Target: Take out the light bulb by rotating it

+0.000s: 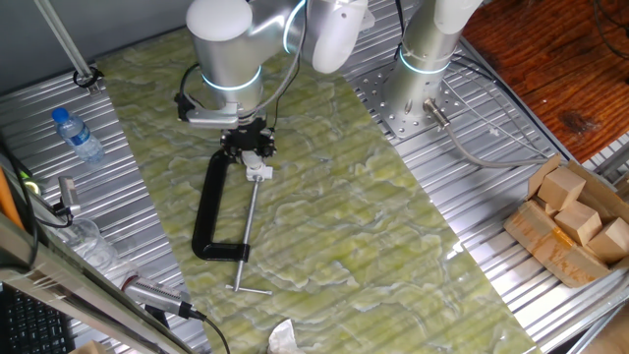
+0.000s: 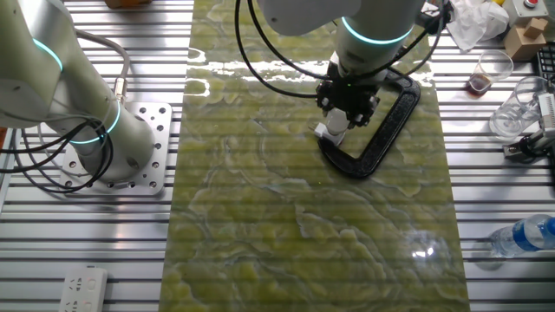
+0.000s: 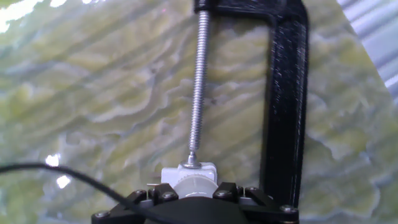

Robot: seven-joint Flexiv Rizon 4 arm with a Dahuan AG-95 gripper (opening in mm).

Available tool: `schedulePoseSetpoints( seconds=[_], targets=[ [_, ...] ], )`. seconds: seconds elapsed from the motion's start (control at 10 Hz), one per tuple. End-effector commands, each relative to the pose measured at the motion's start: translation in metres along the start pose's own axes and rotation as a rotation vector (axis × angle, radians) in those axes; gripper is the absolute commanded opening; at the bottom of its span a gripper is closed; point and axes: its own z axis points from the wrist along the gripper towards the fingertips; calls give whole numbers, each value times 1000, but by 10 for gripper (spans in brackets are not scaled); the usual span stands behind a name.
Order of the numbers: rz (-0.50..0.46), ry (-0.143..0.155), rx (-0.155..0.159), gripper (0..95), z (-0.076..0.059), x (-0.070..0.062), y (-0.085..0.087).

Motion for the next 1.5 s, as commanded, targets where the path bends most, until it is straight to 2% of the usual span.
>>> schedulePoseSetpoints(
  seconds=[0.1, 0.5, 1.5],
  targets=[
    [-146, 3, 1, 0, 0, -1, 0],
    [-266, 0, 0, 0, -1, -1, 0],
    [-498, 4, -5, 0, -2, 0, 2]
  ],
)
